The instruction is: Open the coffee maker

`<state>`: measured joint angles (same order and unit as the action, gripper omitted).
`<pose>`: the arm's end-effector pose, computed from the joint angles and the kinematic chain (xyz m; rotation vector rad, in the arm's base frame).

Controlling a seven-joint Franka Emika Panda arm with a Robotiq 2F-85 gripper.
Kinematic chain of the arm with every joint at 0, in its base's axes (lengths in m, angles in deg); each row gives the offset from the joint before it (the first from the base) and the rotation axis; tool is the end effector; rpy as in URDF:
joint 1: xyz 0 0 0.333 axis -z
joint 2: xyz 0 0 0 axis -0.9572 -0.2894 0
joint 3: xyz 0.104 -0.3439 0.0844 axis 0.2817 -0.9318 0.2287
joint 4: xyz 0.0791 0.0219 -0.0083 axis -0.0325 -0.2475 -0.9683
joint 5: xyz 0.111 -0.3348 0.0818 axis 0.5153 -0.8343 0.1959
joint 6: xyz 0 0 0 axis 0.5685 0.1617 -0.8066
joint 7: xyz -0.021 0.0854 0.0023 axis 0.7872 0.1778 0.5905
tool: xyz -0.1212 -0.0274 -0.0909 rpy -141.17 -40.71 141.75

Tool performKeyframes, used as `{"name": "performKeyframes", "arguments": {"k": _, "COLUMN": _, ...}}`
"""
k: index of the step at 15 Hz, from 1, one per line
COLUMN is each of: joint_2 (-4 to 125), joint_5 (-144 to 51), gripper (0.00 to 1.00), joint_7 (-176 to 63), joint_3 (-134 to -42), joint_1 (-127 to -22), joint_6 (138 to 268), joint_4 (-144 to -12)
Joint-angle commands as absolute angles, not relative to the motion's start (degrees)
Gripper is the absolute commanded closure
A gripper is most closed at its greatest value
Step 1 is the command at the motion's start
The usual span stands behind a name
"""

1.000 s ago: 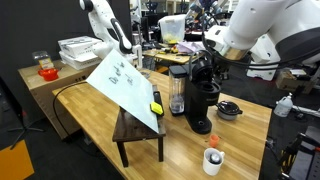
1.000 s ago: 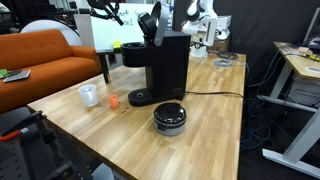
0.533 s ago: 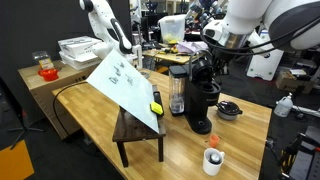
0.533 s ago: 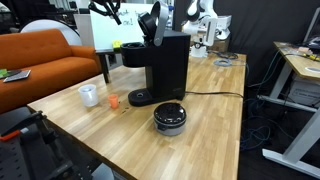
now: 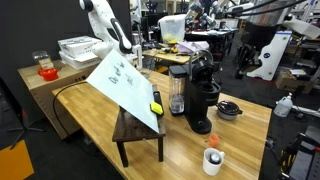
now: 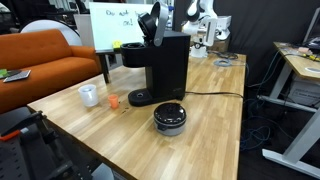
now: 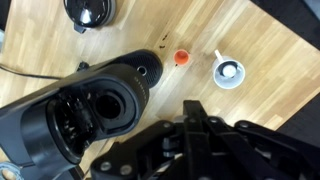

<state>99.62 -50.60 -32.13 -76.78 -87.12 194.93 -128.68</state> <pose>0.3596 0.1331 0.4535 2.7654 1.1343 0.1599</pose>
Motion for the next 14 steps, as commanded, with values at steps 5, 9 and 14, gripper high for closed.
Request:
{"name": "performKeyframes", "arguments": {"k": 5, "joint_2": 119.3, "joint_5": -47.6, "gripper": 0.77, "joint_7": -40.3, "joint_3": -76.9, "joint_1": -87.9, "joint_6": 178.4, "joint_4": -140.2}}
{"name": "performKeyframes", "arguments": {"k": 9, "joint_2": 121.6, "joint_5": -44.2, "gripper": 0.78, "joint_7": -41.2, "joint_3": -76.9, "joint_1": -88.5, "joint_6": 175.2, "joint_4": -142.0}}
{"name": "performKeyframes", "arguments": {"k": 14, "joint_2": 123.3, "joint_5": -43.3, "gripper": 0.67, "joint_7": -41.7, "joint_3": -77.1, "joint_1": -88.7, "joint_6": 175.0, "joint_4": -142.9}}
